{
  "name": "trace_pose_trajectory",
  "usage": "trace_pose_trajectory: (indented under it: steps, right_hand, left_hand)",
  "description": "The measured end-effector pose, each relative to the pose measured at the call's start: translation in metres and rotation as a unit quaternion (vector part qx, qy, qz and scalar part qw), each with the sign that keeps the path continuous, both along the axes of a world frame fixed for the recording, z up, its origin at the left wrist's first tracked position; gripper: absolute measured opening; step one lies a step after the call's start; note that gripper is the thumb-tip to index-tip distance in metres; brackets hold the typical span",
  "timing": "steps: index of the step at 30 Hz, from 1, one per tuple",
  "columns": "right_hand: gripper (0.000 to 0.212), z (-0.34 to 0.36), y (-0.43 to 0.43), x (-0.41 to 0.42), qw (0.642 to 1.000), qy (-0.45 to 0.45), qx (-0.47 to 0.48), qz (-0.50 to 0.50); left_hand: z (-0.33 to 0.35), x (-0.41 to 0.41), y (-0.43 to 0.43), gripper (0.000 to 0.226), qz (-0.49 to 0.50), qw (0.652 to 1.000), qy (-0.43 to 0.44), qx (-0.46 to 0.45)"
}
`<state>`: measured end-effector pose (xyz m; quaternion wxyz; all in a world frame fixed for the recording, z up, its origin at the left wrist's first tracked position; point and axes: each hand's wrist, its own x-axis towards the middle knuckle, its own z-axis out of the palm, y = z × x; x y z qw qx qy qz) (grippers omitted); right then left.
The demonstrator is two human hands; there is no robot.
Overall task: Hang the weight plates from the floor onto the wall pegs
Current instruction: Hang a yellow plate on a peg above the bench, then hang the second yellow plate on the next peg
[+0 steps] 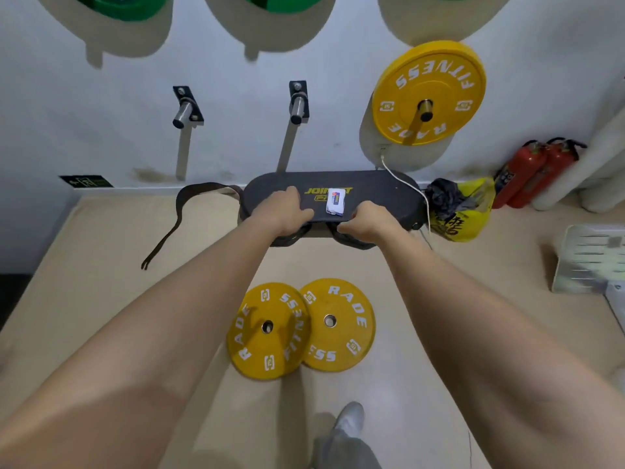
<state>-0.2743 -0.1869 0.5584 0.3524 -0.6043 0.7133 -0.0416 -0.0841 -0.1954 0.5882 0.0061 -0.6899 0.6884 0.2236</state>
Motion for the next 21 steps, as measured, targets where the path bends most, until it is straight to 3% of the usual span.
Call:
trace_pose_trajectory:
  steps: [5,9,13,21]
  right_hand:
    - [0.033,-0.087,-0.033,0.001,0.999,-0.025,0.024,-0.01]
    - [0.033,-0.165,-0.034,0.011,0.998,-0.048,0.041,-0.017]
    - [0.056,-0.249,-0.027,0.025,0.994,-0.066,0.082,-0.043]
    - [0.061,-0.441,-0.003,0.094,0.979,-0.094,0.147,-0.108]
  left_hand:
    - [-0.079,-0.001,-0.027,0.039,0.011,0.999,0.018,0.026]
    - [-0.16,0.013,-0.033,0.051,0.034,0.997,0.008,0.075]
    - [-0.243,0.027,-0.037,0.058,0.053,0.993,0.009,0.109]
    - [-0.428,0.098,-0.047,0.062,0.026,0.989,-0.002,0.147]
